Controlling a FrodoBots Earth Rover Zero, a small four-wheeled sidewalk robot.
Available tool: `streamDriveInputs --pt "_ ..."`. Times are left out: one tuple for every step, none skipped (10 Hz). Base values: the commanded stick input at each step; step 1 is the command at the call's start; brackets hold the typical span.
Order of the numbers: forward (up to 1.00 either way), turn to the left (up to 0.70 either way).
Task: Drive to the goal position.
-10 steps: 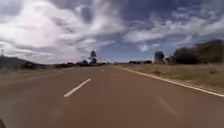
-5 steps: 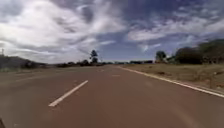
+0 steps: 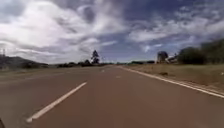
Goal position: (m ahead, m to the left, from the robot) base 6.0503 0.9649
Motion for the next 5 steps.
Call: streamDriveInputs --pt "1.0 0.0" --pt "1.0 0.0" --pt "1.0 0.0" --pt "1.0 0.0" --pt "1.0 0.0"
